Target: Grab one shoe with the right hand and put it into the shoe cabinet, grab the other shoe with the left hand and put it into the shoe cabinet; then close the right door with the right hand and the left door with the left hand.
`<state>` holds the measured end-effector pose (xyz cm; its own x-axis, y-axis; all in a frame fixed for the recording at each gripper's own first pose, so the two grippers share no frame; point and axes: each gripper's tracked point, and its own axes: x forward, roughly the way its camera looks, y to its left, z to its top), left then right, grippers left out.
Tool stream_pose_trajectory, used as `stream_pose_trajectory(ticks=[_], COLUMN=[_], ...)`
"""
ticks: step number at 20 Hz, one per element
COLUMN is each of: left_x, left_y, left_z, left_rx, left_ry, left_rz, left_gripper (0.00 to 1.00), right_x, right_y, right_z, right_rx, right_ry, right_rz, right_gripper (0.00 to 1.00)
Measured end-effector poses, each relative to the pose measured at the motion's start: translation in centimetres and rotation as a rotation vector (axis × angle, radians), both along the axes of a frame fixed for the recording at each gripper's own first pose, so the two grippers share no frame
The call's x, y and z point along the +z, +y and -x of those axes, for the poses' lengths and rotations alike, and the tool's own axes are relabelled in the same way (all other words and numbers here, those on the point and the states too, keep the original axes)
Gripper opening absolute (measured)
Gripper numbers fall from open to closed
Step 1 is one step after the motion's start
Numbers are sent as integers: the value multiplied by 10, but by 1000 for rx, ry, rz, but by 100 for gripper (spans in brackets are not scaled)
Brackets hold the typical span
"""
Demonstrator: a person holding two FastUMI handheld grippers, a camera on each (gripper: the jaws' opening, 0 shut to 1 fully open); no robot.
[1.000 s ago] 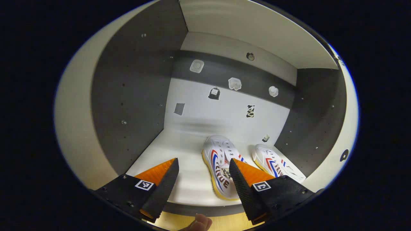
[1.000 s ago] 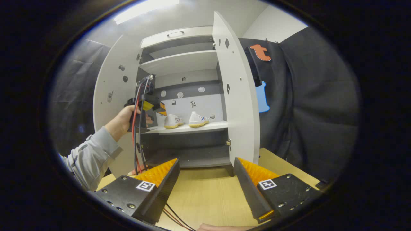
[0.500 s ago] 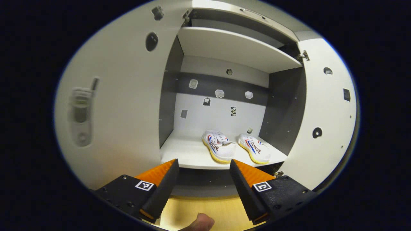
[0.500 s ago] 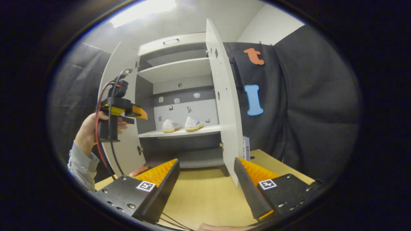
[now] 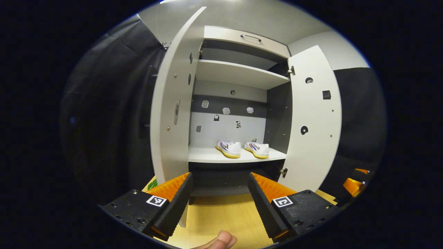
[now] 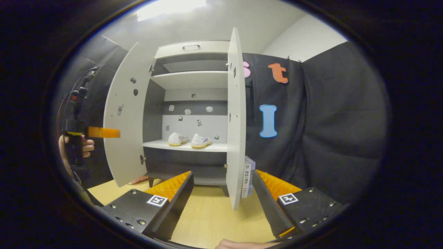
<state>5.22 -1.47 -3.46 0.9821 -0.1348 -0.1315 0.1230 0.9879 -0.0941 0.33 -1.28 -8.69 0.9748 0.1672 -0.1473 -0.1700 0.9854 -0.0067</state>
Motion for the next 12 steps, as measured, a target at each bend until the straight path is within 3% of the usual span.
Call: stream_pose_trajectory(ticks=[1,4,5,6,9,12], left_x=[-2,-12,-14,-15,-14,-13], left_y=[6,29,33,41,54,59], left_z=[10,36,42,46,55,64], left_rx=[2,29,29,38,43,29], left_ry=[-15,-35,-35,-37,-57,-79], left_rz=[-6,-26,-31,-32,-28,-48], left_gripper=[96,93,96,93,97,93], right_x=[7,23,28,34,53,74], right_y=[-8,-44,-57,-71,-110,-142], right_z=[-4,-23,-30,-38,-64,-95], right_rx=[-10,-55,-72,-84,-130,-134], right_ry=[-5,-9,-2,4,7,-15], right_rz=[14,52,63,77,100,107], right_gripper=[100,100,100,100,100,100])
